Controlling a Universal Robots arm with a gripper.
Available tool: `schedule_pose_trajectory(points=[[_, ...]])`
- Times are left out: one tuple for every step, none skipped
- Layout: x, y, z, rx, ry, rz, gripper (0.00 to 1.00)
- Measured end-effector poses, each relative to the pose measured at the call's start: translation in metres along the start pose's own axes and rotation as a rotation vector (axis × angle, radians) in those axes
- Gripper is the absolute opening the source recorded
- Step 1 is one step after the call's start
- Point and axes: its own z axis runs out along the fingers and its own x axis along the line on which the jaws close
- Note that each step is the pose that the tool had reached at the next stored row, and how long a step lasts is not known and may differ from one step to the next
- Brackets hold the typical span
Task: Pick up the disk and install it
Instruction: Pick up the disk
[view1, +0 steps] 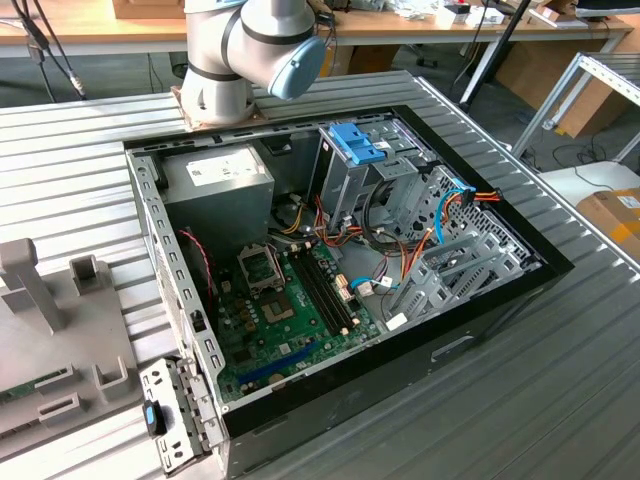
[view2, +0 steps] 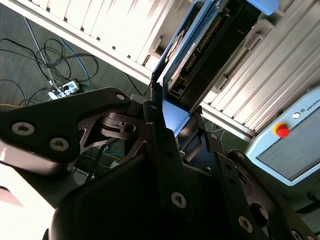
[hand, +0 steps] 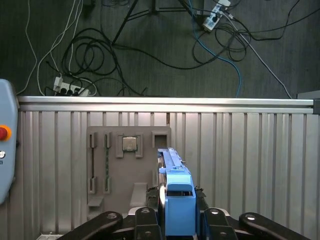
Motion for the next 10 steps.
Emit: schedule_pose_trajectory(points=[[-0.0001,-0.0005,-0.0001,-0.0001,0.0001,0.000,0.36],[-0.0001,-0.0007,0.0000,-0.0001,0.0000,0.000,0.36],[-0.0002,-0.0010,-0.0001,-0.0001,0.0000,0.000,0.36],[-0.0002,-0.0012,0.0000,-0.0001,0.0000,0.000,0.36],[-0.0002,-0.0016,-0.0001,-0.0002,0.0001,0.000,0.36],[-0.0003,-0.0023,-0.0001,-0.0001,0.0001,0.000,0.36],[-0.0003,-0.0030,0.0000,-0.0001,0.0000,0.000,0.36],[-0.0004,-0.0038,-0.0001,-0.0003,0.0001,0.000,0.36],[-0.0005,-0.0042,-0.0001,-0.0002,0.0001,0.000,0.36],[-0.0005,-0.0048,0.0000,-0.0001,0.0000,0.000,0.36]])
